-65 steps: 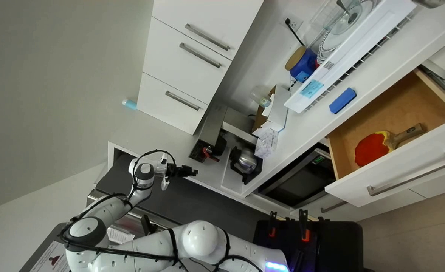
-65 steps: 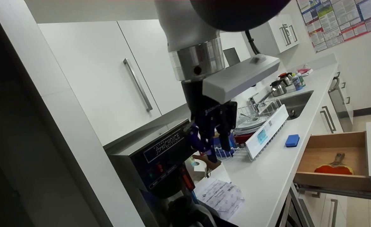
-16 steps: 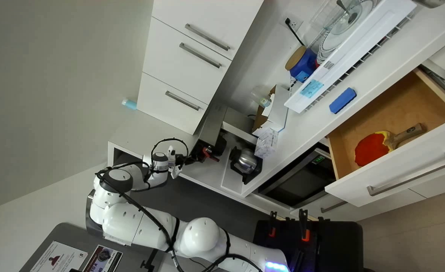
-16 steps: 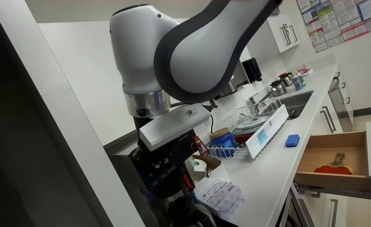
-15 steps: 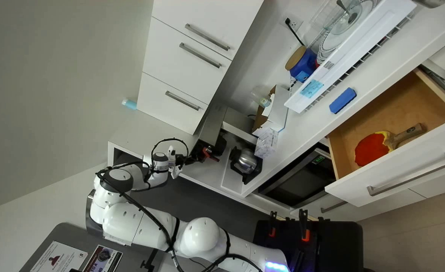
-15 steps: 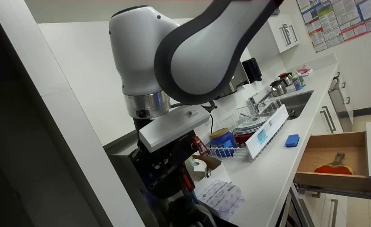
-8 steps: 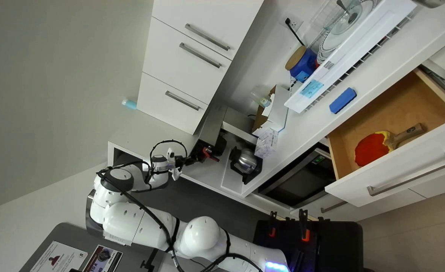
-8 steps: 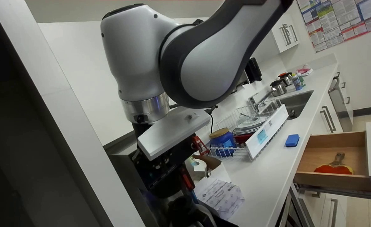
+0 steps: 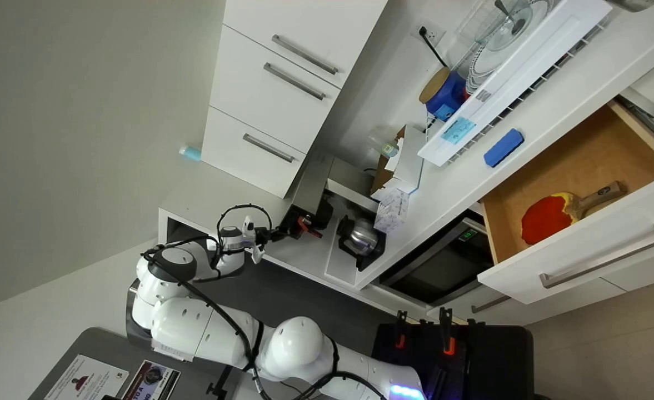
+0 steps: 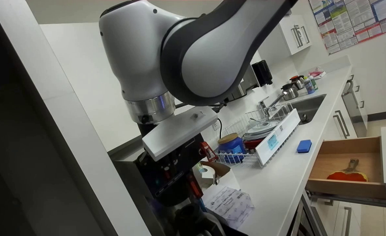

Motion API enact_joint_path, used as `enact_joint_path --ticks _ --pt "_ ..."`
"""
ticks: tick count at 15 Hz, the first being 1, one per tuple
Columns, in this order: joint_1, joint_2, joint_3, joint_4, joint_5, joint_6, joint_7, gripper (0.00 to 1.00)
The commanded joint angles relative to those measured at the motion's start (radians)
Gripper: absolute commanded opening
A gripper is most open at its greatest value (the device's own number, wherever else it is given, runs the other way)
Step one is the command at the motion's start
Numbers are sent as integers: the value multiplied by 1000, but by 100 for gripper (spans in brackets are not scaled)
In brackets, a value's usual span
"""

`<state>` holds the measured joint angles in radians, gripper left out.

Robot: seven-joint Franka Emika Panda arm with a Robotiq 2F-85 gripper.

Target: Turn on the coffee marker

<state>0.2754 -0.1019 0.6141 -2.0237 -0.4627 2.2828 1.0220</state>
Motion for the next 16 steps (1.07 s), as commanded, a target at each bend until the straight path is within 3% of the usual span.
enact_joint_path --ticks 1,8,16 --pt "33 12 -29 38 21 -42 -3 0" --pt "64 32 -49 81 88 -167 -26 0" --pt "90 52 -79 108 144 -134 -71 0"
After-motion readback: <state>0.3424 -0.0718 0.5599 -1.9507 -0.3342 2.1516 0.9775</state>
